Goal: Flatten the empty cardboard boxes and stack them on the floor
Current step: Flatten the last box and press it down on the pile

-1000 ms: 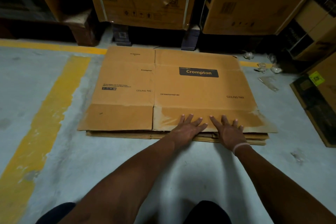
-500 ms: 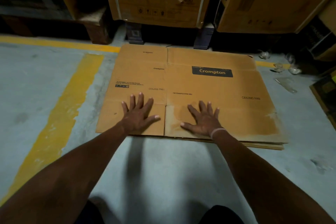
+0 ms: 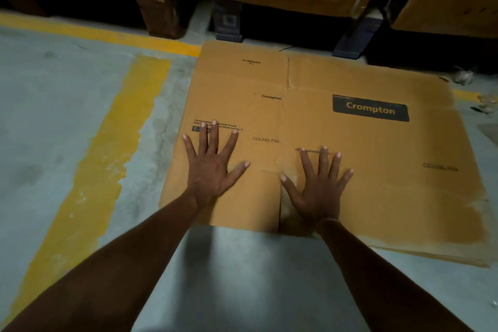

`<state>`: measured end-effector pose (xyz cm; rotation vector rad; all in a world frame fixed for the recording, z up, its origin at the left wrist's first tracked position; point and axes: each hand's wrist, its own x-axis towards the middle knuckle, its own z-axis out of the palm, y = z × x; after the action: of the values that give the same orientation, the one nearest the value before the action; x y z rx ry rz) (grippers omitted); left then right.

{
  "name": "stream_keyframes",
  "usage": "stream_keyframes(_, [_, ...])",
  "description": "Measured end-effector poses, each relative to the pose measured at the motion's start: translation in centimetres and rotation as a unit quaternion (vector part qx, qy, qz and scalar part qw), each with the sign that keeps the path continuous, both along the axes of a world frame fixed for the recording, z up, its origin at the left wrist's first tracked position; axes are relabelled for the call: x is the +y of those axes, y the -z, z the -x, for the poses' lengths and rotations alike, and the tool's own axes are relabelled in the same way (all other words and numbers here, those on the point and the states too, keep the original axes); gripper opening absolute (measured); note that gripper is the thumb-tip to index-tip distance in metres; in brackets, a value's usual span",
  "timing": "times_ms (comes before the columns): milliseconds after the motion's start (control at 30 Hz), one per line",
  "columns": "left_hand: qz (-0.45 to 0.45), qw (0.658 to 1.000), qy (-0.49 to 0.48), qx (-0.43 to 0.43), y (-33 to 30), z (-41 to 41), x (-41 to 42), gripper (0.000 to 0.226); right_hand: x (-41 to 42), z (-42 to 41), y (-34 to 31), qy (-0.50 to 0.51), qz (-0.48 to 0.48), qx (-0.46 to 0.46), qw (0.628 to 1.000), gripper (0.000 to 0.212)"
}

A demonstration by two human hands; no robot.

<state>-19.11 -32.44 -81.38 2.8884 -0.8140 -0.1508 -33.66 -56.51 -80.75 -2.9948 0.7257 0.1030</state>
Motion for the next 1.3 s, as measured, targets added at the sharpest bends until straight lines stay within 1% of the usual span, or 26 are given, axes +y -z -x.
stream_keyframes(67, [0.002, 1.0, -0.003, -0.011, 0.0, 0.0, -0.1, 0.086, 0.0, -0.2, -0.2, 0.005, 0.0, 0.002, 1.0, 0.086])
stream_keyframes(167, [-0.002, 1.0, -0.003, -0.004, -0.6, -0.2, -0.2, 0.087, 0.1, -0.3, -0.6, 0.006, -0.028, -0.02, 0.999, 0.082])
stream_keyframes(267, [-0.015, 1.0, -0.007, 0.014, -1.3, -0.4, -0.4, 0.088, 0.2, -0.6, -0.9, 0.008, -0.03, -0.023, 0.999, 0.081])
stream_keyframes(467, [-0.019, 1.0, -0.004, -0.001, -1.0, -0.9, -0.9, 0.09, 0.0, -1.5, -1.2, 0.022, -0.036, -0.017, 0.999, 0.087])
stream_keyframes(700, [-0.047, 0.999, -0.018, 0.01, -0.6, -1.4, -1.3, 0.096, -0.9, -1.6, -0.6, -0.004, -0.035, -0.027, 0.999, 0.094])
stream_keyframes(867, [-0.055, 0.998, -0.018, 0.025, -0.6, -1.6, -1.3, 0.096, -0.9, -1.7, -0.3, -0.004, -0.045, 0.006, 0.999, 0.095])
stream_keyframes(1000, [-0.044, 0.999, -0.017, 0.014, -0.3, -1.5, -1.4, 0.097, -1.2, -1.6, 0.0, -0.005, -0.047, 0.011, 0.999, 0.094])
stream_keyframes(1167, [-0.023, 0.999, -0.014, -0.027, -0.1, -1.2, -1.3, 0.095, -0.9, -1.4, -0.1, -0.005, -0.047, 0.007, 0.999, 0.093])
stream_keyframes(1300, [-0.021, 0.999, -0.013, -0.027, -0.2, -1.3, -1.2, 0.096, -0.9, -1.4, 0.1, -0.004, -0.027, 0.006, 1.0, 0.092])
